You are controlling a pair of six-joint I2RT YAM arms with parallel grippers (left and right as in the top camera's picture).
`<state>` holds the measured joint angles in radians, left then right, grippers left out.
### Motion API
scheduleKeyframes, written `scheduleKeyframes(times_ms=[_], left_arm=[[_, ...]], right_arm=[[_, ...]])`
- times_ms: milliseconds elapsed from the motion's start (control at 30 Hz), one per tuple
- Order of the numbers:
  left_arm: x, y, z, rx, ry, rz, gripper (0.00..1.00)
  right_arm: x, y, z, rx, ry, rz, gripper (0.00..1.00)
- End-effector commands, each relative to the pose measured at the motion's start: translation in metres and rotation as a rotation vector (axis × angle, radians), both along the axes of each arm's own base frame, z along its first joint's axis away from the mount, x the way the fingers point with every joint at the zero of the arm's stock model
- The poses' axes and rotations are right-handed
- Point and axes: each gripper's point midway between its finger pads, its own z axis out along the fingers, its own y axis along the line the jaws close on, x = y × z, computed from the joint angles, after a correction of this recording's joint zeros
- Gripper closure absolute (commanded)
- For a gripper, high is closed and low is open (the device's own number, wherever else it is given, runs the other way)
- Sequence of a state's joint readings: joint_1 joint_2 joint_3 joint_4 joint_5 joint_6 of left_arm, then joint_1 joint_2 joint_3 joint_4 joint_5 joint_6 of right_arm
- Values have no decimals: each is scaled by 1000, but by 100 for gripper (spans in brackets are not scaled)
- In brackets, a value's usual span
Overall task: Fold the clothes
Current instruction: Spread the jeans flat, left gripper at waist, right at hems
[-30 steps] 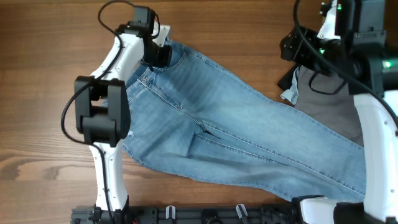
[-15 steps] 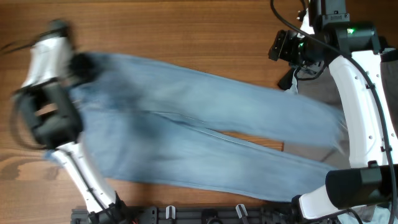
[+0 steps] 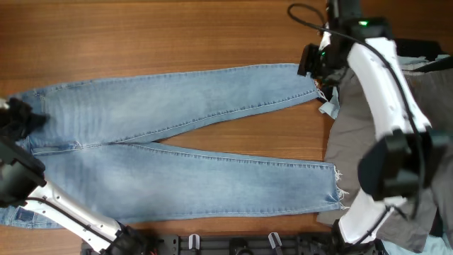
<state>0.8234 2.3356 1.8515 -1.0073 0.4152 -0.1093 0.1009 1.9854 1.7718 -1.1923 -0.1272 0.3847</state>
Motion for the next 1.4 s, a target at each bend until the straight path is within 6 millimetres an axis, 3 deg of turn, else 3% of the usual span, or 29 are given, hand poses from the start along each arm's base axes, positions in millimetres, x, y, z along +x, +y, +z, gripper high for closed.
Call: scheduleKeyframes(times_ms=[0, 100, 267, 333, 433, 500, 567, 633, 700, 800, 900, 1000, 1233, 1300, 1367], left_arm=[[33, -50, 58, 56, -136, -239, 92], [43, -86, 58, 54, -115, -357, 96], [53, -141, 44, 92, -10, -499, 96], [60, -169, 41, 89, -6, -565, 94], [64, -195, 39, 97, 13, -629, 93], [60, -206, 36, 119, 57, -662, 89], [58, -207, 33, 145, 96, -646, 71], [57, -206, 32, 156, 117, -628, 71], [53, -207, 32, 142, 135, -609, 71], [40, -210, 32, 110, 181, -611, 76], [35, -214, 27, 98, 200, -607, 86], [32, -219, 3, 97, 202, -593, 96], [41, -221, -58, 152, 106, -474, 96], [54, -218, -71, 191, 55, -393, 96], [70, -214, -78, 218, 10, -303, 96]], right_arm=[[-2, 9, -50, 42, 124, -31, 78], [8, 18, -71, 92, 133, -34, 96], [29, 20, -107, 111, 132, -178, 96], [42, 19, -132, 105, 121, -245, 96], [49, 18, -163, 113, 135, -324, 96], [60, 7, -182, 102, 111, -383, 96], [69, -16, -190, 56, 78, -457, 96], [74, -39, -190, 41, 62, -567, 96], [88, -54, -181, 88, 25, -592, 96], [109, -64, -157, 181, -43, -491, 96], [128, -62, -113, 278, -153, -326, 96], [138, -55, -52, 346, -280, -196, 96], [115, -35, 52, 337, -411, -77, 96], [103, -22, 62, 340, -391, -49, 96], [91, -7, 60, 346, -345, -31, 96]])
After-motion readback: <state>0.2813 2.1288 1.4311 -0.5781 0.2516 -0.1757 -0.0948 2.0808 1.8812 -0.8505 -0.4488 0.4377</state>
